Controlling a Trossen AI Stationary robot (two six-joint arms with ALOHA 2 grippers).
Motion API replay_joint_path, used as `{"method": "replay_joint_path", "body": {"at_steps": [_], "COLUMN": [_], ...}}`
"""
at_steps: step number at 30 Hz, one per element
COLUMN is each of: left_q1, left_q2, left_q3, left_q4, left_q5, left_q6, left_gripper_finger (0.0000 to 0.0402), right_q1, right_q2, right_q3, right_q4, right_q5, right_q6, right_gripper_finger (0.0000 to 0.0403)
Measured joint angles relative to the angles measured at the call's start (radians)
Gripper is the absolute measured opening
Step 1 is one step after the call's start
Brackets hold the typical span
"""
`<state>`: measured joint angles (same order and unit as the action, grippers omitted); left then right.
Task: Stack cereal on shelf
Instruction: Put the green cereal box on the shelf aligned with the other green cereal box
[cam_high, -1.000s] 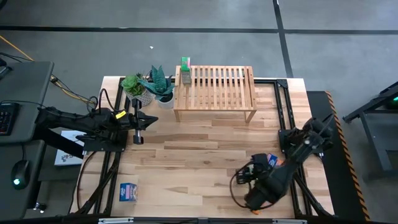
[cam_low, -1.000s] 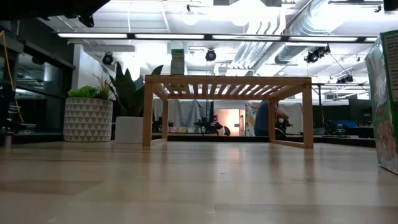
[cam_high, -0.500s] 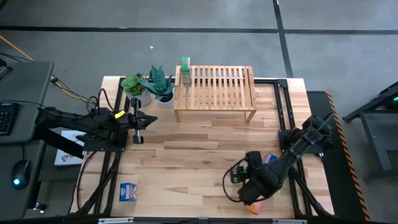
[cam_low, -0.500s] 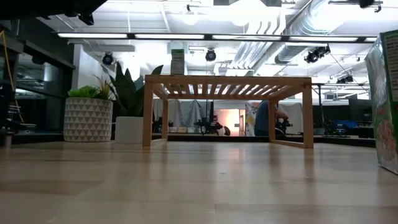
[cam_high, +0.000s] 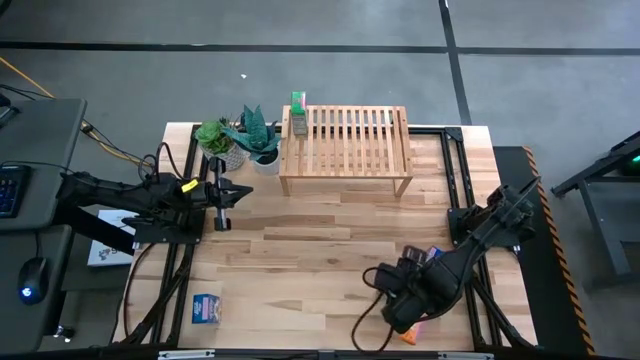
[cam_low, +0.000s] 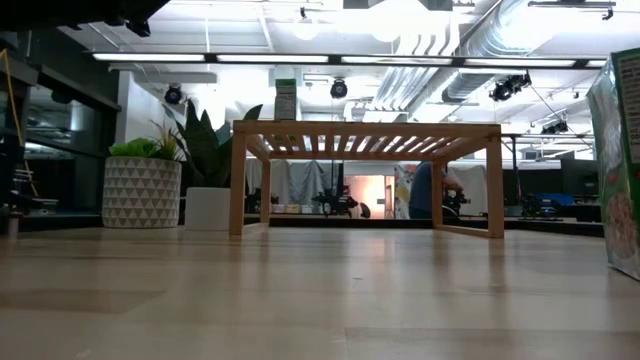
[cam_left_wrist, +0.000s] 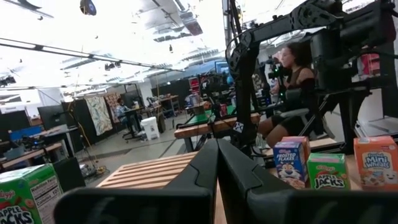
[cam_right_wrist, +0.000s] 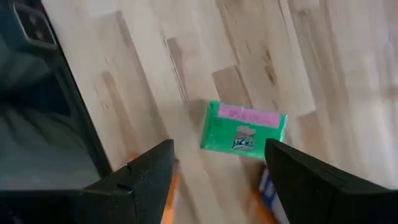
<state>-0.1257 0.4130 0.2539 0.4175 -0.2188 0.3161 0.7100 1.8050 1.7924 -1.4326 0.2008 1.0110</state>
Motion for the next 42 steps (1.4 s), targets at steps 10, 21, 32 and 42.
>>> {"method": "replay_joint_path", "body": {"at_steps": [10,21,32,42], "left_q1": [0.0,0.0,0.0,0.0], "left_q2": [0.0,0.0,0.054,0.178], "left_q3": [0.0,0.0,0.0,0.001], "left_q4": [-0.003,-0.048,-0.004,0.099], "left_q5": [0.0,0.029,0.164,0.164], "left_q6": [-0.023,-0.184,-0.294,-0.306], "left_gripper_finger": [0.0,0.0,0.0,0.0], "right_q1": [0.009,0.032,0.026,0.026], "right_q2": [0.0,0.0,0.0,-0.016], "right_q3": [-0.002,-0.002,-0.008,-0.028], "right_q4": [-0.046,-0.118,-0.139,-0.133], "right_q5": [-0.111,0.094,0.153,0.179], "right_q6": [-0.429,-0.587,-0.615,-0.694], "right_gripper_finger": [0.0245,0.0245,0.0246,0.0245]}}
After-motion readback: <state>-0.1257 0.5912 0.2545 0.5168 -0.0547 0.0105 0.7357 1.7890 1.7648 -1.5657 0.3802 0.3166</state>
